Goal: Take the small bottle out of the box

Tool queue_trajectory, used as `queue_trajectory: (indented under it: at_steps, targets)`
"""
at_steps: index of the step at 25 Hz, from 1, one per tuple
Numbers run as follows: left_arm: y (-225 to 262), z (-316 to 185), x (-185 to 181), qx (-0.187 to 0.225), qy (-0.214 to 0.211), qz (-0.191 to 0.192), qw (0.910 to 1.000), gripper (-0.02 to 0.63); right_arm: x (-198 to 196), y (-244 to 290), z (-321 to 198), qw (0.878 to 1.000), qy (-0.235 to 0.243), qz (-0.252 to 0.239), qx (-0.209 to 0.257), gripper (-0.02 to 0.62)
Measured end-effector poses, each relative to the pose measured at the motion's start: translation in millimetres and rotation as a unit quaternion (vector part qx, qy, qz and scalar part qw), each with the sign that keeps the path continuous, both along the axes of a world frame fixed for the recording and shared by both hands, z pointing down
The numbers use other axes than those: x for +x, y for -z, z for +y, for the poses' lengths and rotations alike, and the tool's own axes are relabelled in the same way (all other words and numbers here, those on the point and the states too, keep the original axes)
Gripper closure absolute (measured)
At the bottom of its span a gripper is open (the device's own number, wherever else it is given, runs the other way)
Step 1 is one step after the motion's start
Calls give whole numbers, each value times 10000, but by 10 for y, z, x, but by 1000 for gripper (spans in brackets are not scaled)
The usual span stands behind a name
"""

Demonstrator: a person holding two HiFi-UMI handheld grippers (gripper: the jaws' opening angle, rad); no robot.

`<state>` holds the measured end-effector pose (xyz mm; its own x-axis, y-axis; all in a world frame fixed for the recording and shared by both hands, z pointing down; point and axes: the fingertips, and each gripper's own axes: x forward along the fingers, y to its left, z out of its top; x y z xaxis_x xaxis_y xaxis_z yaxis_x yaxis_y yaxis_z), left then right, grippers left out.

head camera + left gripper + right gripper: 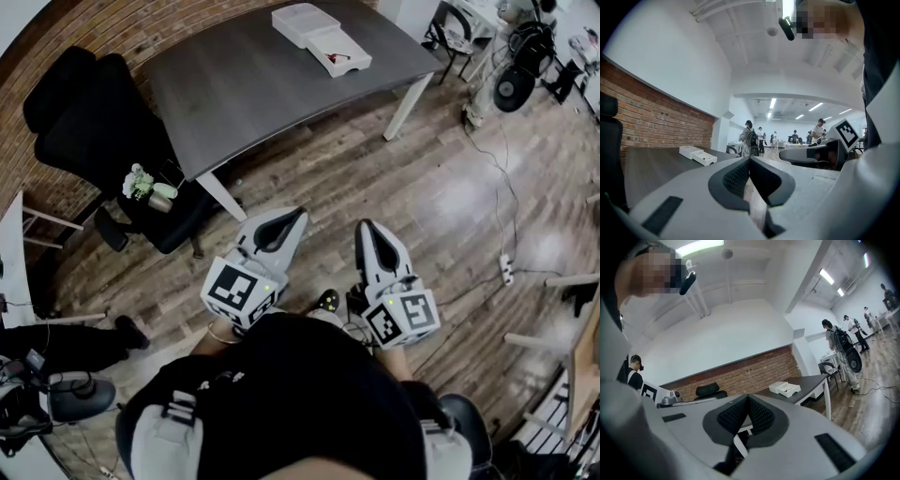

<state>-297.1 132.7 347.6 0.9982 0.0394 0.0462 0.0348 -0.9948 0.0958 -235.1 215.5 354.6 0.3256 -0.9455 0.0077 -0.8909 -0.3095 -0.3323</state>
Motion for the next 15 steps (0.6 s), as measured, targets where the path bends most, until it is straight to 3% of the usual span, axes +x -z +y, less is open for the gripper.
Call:
queue_trajectory:
  at_steps: [15]
  targets:
    - [32,918,821,113,-547,50,9984,601,726,1,987,9980,-570,251,-59,595]
